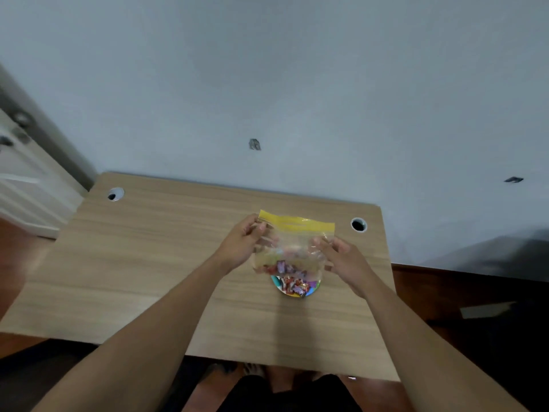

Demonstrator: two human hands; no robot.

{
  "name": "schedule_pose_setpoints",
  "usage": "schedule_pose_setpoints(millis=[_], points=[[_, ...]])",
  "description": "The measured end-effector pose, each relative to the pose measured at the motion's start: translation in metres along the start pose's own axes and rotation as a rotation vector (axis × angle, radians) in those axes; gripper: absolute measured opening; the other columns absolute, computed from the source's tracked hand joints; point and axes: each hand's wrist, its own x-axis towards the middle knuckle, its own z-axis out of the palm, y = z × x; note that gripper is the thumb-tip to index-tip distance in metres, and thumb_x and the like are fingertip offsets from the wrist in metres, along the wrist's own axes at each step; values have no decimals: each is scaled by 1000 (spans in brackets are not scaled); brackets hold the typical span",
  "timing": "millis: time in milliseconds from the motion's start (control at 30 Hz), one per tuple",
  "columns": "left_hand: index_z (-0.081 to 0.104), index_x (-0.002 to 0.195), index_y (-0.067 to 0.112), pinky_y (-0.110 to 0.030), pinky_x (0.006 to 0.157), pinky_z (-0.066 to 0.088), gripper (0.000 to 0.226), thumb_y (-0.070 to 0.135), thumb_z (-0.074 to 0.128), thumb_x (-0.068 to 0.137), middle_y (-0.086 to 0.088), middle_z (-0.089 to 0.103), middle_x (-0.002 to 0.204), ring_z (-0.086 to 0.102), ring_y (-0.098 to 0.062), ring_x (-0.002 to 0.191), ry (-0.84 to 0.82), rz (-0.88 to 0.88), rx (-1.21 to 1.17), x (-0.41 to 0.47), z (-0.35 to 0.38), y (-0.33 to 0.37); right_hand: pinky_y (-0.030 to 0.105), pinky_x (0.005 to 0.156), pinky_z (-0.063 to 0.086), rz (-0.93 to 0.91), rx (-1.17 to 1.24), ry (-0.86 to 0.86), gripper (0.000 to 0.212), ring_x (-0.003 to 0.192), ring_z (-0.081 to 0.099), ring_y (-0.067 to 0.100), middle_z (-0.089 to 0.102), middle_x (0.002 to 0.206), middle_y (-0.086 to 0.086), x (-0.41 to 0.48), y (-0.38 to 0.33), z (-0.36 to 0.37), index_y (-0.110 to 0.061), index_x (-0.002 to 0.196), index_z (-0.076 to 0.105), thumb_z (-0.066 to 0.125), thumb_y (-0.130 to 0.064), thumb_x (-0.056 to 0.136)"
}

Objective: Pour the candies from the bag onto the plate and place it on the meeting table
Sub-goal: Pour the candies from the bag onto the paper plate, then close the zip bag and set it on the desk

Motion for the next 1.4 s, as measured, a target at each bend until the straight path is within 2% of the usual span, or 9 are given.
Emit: schedule_pose_setpoints(millis=[100,200,400,533,633,800,933,1100,1400], points=[[61,116,4,-36,83,52,17,10,46,115,-16,74,107,77,-23,85,45,17,12,-2,-12,8,30,88,59,-67,0,7,37,95,78,-1,87,108,-6,0,-14,1,-32,100,89,85,-61,78],[67,108,5,-30,76,54,18,7,50,113,-4,77,96,78,-5,75,106,50,39,-4,-20,14,34,92,59,-95,-9,-2,55,97,75,8,88,109,-1,1,-24,3,-26,103,90,88,-66,66],[62,129,-4,-31,70,50,26,14,55,112,-31,79,106,82,-19,75,173,128,1,-1,-31,27,38,95,68,-131,-22,-69,42,110,83,26,87,114,4,5,-38,1,-18,114,85,94,-42,80],[66,119,-1,-43,88,54,29,25,55,113,-27,81,102,82,-45,97,158,122,0,1,-36,27,36,101,64,-141,-172,-95,51,106,82,10,87,109,-6,3,-51,-5,-28,107,88,93,-62,70],[70,109,6,-38,85,53,20,23,58,111,-10,78,98,83,-34,93,138,167,52,-1,-38,28,33,105,58,-128,-360,-171,54,104,78,-4,86,111,-15,2,-61,-9,-40,109,85,93,-72,65],[73,106,4,-44,87,61,19,19,62,109,-19,82,95,82,-30,94,155,277,149,-5,-41,36,31,105,44,-292,-577,51,85,132,52,-1,56,142,-24,6,-86,7,-49,131,65,80,-92,59],[74,94,20,-30,76,60,15,24,66,106,-1,82,87,77,-9,83,205,353,253,-8,-34,43,24,101,46,-433,-682,-31,73,125,57,-6,62,134,-29,7,-108,40,-49,128,66,77,-89,68],[74,95,18,-32,79,59,15,24,66,106,-2,81,84,79,-15,83,266,444,292,-8,-30,44,47,81,60,-506,-693,-38,25,87,75,18,80,91,-4,5,-130,75,-26,97,78,79,-51,93],[75,105,9,-33,83,63,12,20,76,100,-9,83,93,83,-16,88,304,379,157,-10,-43,38,35,76,57,-519,-686,-72,14,80,77,11,77,79,-11,9,-140,93,-32,98,79,79,-45,95]])
